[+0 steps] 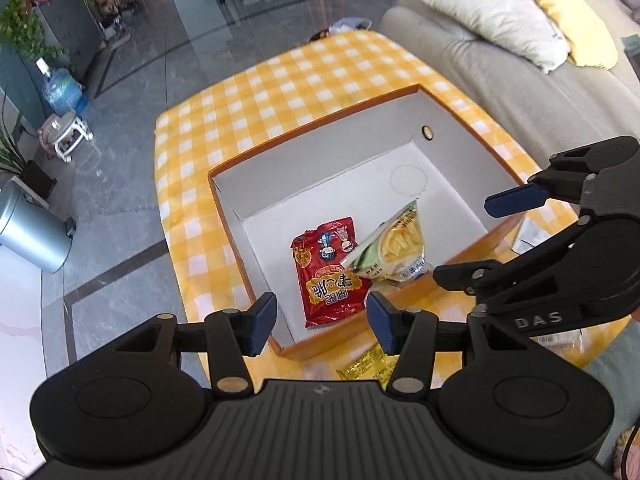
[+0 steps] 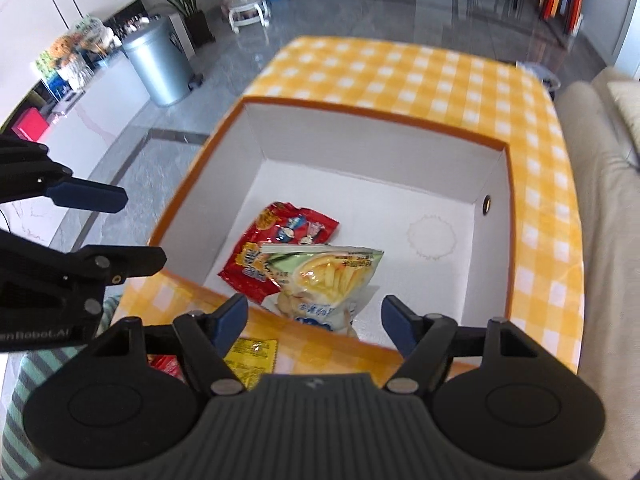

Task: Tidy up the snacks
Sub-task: 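Withdraw both tools from the box and move toward the remaining snacks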

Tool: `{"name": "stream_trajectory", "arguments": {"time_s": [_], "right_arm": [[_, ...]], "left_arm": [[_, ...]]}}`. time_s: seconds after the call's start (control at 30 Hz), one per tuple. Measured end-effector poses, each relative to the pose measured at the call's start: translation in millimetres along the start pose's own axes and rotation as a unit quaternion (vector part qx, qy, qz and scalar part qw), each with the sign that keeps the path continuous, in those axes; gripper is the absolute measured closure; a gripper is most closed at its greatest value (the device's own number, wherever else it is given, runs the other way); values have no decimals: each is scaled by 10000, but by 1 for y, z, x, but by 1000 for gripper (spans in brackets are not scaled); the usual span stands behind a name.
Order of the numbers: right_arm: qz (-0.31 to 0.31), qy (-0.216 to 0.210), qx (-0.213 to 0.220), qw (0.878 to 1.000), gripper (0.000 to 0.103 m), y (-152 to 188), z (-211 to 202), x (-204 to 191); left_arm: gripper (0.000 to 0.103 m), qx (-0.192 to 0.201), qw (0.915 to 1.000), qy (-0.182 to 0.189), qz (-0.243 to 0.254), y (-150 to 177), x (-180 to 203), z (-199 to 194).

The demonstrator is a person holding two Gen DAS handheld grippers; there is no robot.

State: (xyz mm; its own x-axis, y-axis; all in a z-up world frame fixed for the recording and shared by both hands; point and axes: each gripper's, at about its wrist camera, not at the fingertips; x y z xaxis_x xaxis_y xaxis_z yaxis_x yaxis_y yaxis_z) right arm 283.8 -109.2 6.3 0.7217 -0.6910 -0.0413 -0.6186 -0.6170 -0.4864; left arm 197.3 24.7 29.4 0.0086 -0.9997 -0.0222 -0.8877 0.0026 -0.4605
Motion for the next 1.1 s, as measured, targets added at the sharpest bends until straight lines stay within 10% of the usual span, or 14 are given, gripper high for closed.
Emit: {"name": "stream_trajectory", "arguments": {"time_s": [0.43,1.1], "right_arm": [[345,483,1091,9923,32,76,-51,-51],[1318,769,48,9883,32,174,-9,-85]], "left_arm": [[41,453,9986,147,-232,76,-15,-23],[37,-460,9967,201,-645,162,-33,13]]}}
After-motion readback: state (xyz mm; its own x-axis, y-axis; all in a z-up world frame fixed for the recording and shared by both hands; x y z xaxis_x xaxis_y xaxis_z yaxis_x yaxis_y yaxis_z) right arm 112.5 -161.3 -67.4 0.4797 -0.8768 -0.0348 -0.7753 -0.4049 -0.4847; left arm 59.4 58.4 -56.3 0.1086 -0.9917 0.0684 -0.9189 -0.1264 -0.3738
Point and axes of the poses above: each gripper's, at about its wrist camera, not at the fingertips, and z roughly the way its jaws point, x to its right, y to its underside, and after that the axes turned 15 degrees about -z, right-handed
